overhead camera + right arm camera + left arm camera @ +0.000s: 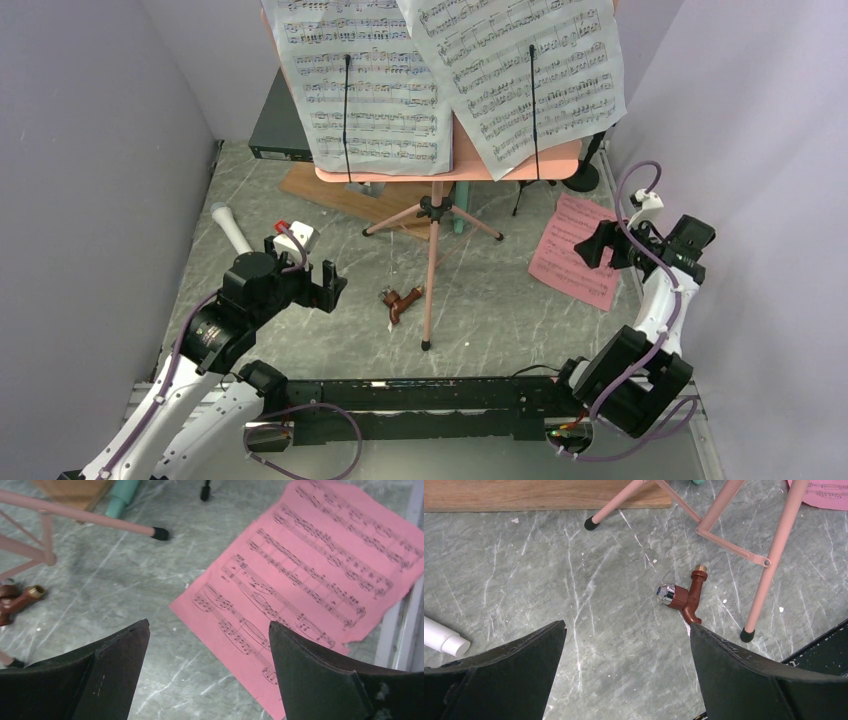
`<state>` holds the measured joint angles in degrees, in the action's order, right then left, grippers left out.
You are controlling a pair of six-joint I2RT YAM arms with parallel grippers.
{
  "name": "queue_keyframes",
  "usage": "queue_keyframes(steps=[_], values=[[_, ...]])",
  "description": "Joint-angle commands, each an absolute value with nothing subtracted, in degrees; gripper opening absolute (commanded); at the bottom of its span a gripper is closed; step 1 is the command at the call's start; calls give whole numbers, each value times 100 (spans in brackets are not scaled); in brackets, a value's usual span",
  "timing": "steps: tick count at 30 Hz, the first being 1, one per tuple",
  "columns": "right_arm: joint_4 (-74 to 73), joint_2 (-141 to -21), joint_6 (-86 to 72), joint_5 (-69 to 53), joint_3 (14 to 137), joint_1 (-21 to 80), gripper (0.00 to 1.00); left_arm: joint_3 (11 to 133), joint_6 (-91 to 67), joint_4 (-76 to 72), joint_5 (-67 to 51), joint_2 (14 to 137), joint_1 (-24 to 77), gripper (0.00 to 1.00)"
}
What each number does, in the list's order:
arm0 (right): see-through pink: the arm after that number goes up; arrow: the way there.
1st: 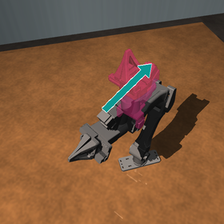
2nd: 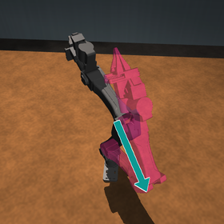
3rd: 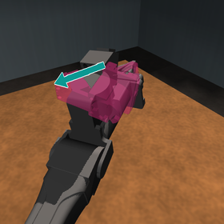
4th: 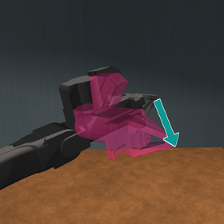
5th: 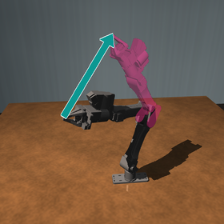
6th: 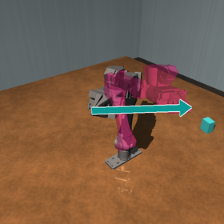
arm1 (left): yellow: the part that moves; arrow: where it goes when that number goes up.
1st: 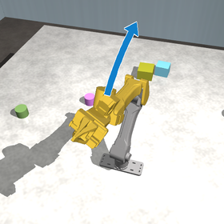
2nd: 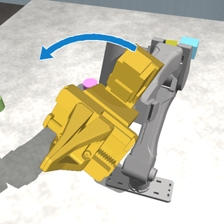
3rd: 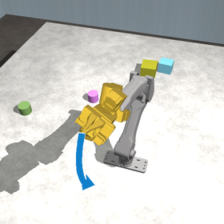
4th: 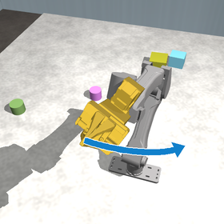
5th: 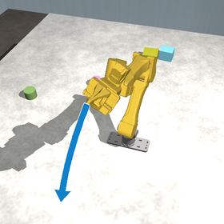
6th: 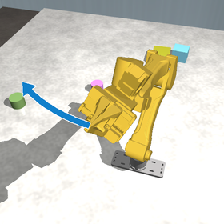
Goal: Pack up the instrument practice props
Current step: Place the sheet music at the center of the board, then pick up the sheet music from the music stand.
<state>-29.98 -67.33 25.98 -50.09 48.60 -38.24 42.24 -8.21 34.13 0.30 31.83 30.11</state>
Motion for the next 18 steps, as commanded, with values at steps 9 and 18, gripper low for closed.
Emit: queue_keyframes(steps=[9, 18], values=[[-4668, -6282, 3178, -6535, 7221, -3850, 92, 4278, -778, 3392, -18, 3160, 2953, 100], [-4808, -6465, 2260, -7242, 9473, -3911, 95, 4289, -747, 3395, -17, 3123, 2931, 100]])
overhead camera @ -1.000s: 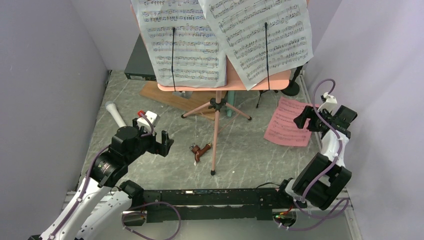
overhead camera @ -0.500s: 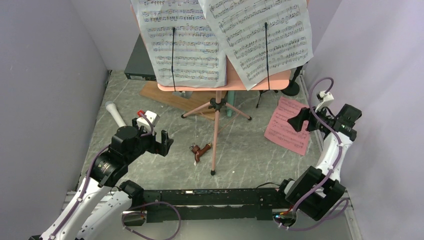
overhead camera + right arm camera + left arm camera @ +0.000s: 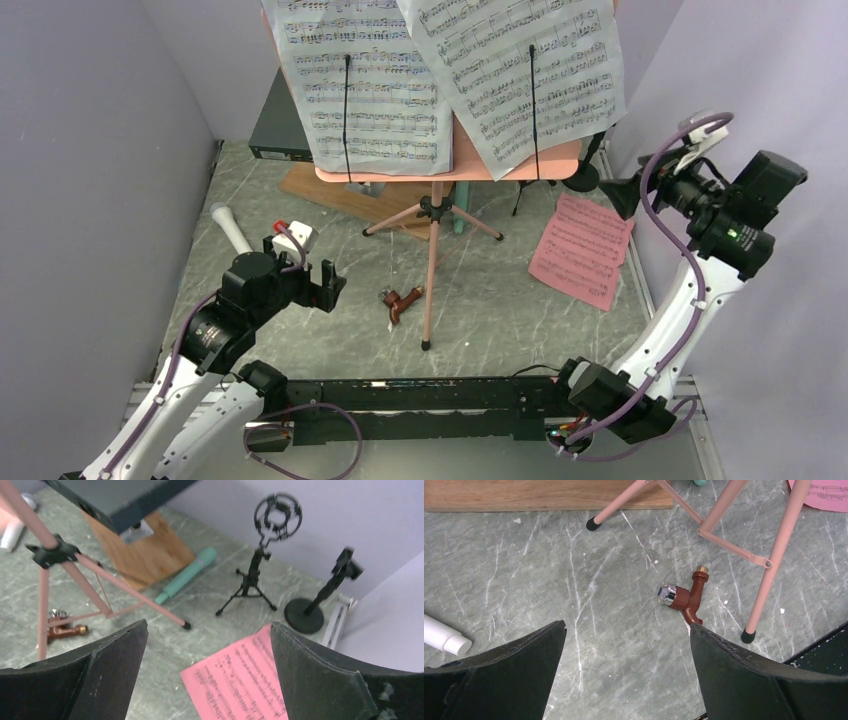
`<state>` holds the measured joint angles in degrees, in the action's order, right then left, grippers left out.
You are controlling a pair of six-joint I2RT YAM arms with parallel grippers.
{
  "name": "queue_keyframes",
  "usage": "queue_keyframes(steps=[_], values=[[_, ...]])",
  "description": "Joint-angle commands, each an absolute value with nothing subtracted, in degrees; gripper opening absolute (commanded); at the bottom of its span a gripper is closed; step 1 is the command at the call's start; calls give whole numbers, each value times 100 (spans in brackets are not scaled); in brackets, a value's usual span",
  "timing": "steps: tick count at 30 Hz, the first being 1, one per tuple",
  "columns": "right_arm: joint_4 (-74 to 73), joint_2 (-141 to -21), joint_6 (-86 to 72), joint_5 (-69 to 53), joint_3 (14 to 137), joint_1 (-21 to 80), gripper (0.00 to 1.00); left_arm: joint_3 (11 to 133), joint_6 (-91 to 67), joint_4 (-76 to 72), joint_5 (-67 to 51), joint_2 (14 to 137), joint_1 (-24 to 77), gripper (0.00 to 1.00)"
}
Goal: Pack up the instrument practice props
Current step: Pick up the sheet music from the music stand.
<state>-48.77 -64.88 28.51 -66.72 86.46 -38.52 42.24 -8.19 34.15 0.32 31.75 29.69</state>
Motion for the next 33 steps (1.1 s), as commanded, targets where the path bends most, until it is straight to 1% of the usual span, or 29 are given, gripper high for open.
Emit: queue_keyframes(steps=[1, 5, 7, 9, 12, 13, 14, 18, 22, 27, 33], values=[[-4691, -6476, 2069, -7322, 9753, -3918, 95, 4295, -739, 3399, -24, 3127, 2935, 100], [-4104, -6526, 1042, -7861, 10276, -3920, 97, 4298, -730, 3400, -28, 3101, 2925, 100], [-3391, -6486, 223, -8145, 10273, -3927, 97, 4300, -729, 3401, -35, 3091, 2927, 100], [-2192, -6444, -981, -8483, 10108, -3929, 99, 4298, -722, 3395, -43, 3074, 2922, 100], [506, -6361, -3443, -8765, 9621, -3921, 100, 4298, -721, 3384, -71, 3048, 2911, 100], [1083, -6390, -3979, -8745, 9572, -3920, 100, 4298, -721, 3379, -78, 3041, 2905, 100], [1246, -6452, -4204, -8711, 9656, -3920, 100, 4298, -714, 3371, -100, 3040, 2894, 99], [568, -6857, -3969, -8521, 10412, -3843, 100, 4306, -703, 3357, -180, 3065, 2851, 99], [1253, -7265, -4750, -8336, 10795, -3393, 100, 4307, -708, 3357, -211, 3069, 2804, 100], [1061, -7668, -4765, -8165, 11422, -2797, 100, 4290, -721, 3357, -172, 3038, 2786, 99], [1458, -8092, -4973, -8259, 11734, -2366, 100, 4302, -712, 3357, -192, 3149, 2770, 100]])
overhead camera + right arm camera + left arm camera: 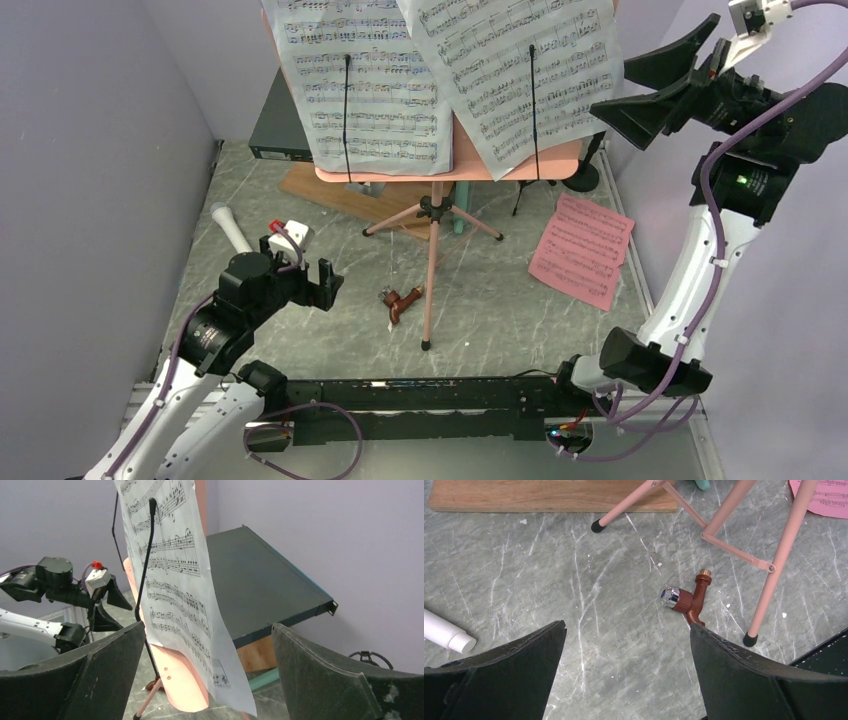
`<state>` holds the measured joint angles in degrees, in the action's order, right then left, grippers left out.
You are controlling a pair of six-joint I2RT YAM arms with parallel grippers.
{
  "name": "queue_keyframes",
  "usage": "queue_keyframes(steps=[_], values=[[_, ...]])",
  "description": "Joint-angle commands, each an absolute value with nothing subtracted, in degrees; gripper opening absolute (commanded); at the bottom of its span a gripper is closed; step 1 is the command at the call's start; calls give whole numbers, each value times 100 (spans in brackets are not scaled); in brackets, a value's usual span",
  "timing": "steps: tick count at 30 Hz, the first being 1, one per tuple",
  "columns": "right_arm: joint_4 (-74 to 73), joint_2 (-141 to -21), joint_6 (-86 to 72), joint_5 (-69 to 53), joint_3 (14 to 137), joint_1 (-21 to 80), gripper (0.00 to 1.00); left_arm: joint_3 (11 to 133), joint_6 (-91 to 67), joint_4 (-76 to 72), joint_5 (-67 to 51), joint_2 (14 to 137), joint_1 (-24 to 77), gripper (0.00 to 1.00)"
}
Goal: Pack up the instrument practice props
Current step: Pick up the sheet music from the music stand.
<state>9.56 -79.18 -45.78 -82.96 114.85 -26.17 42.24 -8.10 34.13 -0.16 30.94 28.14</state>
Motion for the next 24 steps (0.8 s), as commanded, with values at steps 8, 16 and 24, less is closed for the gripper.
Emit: queue_keyframes(steps=[8, 16, 24], values=[[1803, -8014, -4999, -8565, 11721, -1890, 98, 4296, -721, 3376, -111, 3153, 2734, 99], [1364, -7701, -4685, -8597, 11651, -1901, 86, 4307, -712, 3375, -180, 3189, 2716, 99], [1371, -7456, -4744, -8625, 11379, -1968, 58, 4298, -712, 3357, -201, 3165, 2715, 99]])
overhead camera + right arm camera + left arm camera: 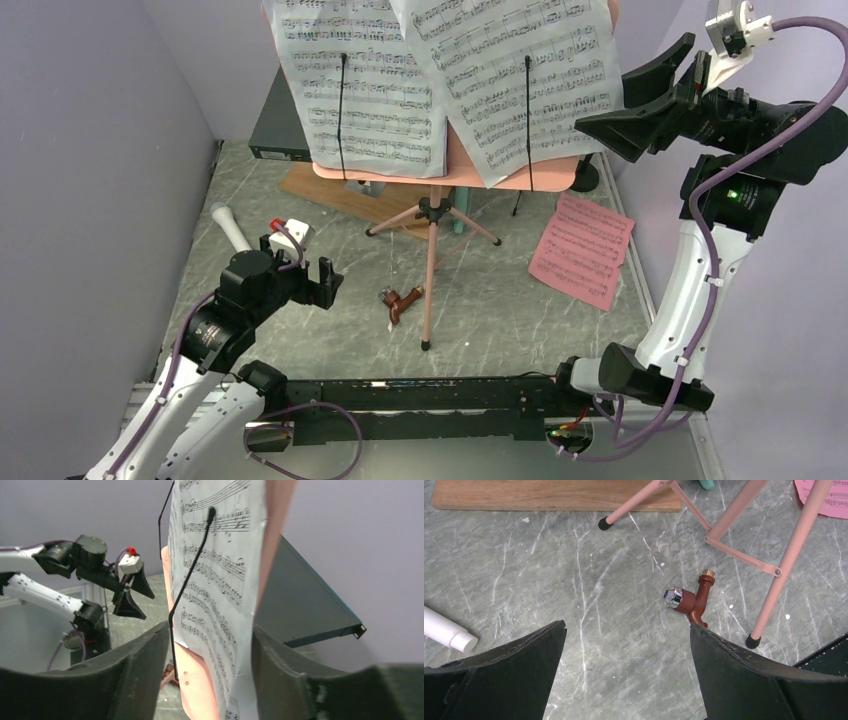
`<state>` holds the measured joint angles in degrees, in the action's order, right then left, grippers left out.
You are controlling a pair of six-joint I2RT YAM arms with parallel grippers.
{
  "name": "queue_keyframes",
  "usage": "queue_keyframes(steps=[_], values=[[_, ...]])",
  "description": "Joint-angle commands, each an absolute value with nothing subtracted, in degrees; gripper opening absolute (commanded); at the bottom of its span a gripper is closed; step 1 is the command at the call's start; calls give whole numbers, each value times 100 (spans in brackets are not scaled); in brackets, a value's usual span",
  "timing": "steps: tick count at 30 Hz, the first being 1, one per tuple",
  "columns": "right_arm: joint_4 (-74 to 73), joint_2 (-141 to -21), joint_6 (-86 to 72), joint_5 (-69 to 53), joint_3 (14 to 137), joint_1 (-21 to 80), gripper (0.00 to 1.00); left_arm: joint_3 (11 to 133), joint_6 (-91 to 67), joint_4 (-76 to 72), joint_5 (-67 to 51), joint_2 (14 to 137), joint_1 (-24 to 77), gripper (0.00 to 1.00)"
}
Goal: Pack up the instrument practice props
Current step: Pick up the sheet music from the music stand.
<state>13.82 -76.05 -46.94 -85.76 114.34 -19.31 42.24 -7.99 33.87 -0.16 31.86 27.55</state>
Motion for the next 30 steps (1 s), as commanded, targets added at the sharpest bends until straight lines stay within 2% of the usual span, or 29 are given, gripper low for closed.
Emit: queue_keyframes(steps=[1, 15, 22, 26, 30], values=[[1372, -7434, -4748, -8616, 11362, -1975, 55, 4298, -712, 3357, -210, 3166, 2716, 99], [862, -7221, -4491, -8572, 11155, -2493, 55, 4298, -706, 3349, -244, 3146, 2707, 99], [866, -7066, -4542, -8654, 11092, -2549, 51, 4298, -712, 3349, -247, 3130, 2707, 99], [878, -7002, -4597, -8682, 11039, -2612, 45, 4289, -712, 3349, -263, 3131, 2701, 99], [1009, -6942, -4758, -8663, 10908, -2618, 30, 4296, -712, 3340, -285, 3138, 2701, 99]])
